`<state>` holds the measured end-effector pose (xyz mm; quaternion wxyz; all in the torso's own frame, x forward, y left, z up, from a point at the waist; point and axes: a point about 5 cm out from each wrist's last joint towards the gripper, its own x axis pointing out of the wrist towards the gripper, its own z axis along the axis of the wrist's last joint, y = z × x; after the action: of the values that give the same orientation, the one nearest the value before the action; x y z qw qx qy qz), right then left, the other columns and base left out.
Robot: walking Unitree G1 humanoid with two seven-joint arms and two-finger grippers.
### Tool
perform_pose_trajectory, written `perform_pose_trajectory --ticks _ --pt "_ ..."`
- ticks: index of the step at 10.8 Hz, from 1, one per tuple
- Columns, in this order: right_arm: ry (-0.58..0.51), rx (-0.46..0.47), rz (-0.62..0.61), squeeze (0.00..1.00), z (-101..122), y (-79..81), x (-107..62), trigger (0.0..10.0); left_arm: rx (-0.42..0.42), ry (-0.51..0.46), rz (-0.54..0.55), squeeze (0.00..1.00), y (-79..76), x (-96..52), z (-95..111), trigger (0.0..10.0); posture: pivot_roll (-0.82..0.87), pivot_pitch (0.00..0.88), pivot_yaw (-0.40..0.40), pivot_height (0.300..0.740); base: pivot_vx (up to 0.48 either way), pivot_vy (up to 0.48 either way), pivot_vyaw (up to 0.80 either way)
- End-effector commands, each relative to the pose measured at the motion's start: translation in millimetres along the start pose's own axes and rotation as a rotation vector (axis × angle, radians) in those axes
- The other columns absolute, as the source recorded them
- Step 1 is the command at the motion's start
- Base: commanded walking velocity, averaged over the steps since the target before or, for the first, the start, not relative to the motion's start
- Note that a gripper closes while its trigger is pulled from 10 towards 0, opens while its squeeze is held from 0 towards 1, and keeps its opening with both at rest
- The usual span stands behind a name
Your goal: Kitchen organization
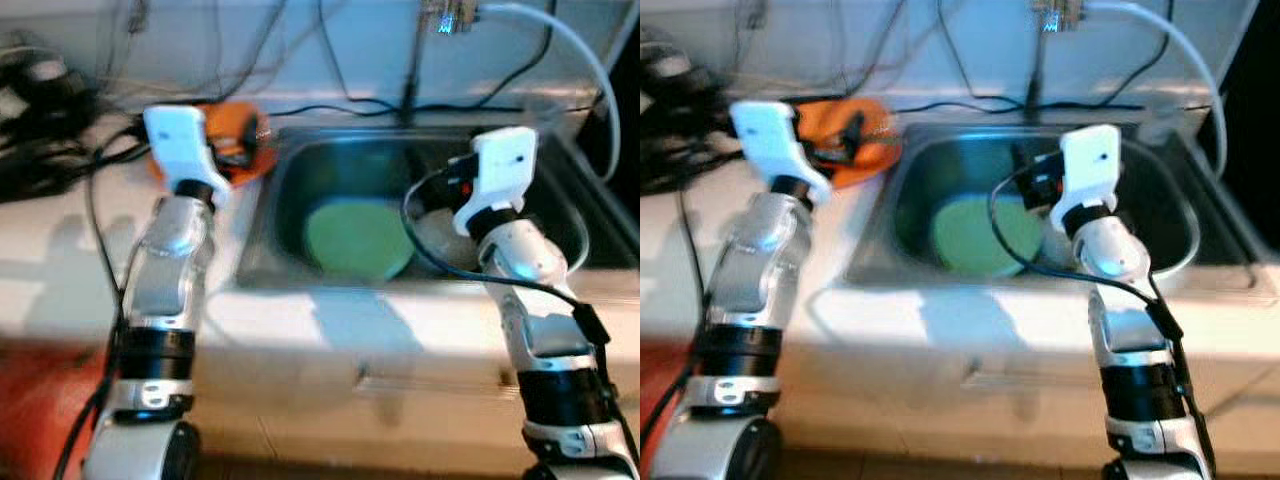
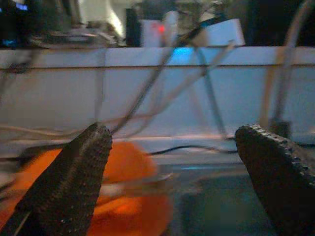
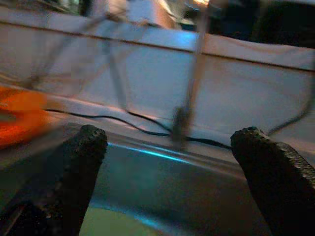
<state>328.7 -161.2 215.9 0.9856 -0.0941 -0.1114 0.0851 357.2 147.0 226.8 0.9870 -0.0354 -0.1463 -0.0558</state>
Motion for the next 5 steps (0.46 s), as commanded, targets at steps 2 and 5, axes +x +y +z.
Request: perform_pose_trajectory --ticks 2,5 --pt "-0.011 0.004 -0.004 0.61 3.5 -0.2 2.3 10.0 0.012 -0.025 -0.02 0.0 -3.4 -0.6 3.9 10.0 -0.08 0.0 0.061 0.74 0.0 0.0 0.0" --pt "-0.009 0.007 -0.004 0.61 2.7 0.6 1.8 10.0 0.01 -0.018 -0.016 0.0 -3.4 -1.7 2.4 10.0 -0.08 0.0 0.062 0.74 0.0 0.0 0.0"
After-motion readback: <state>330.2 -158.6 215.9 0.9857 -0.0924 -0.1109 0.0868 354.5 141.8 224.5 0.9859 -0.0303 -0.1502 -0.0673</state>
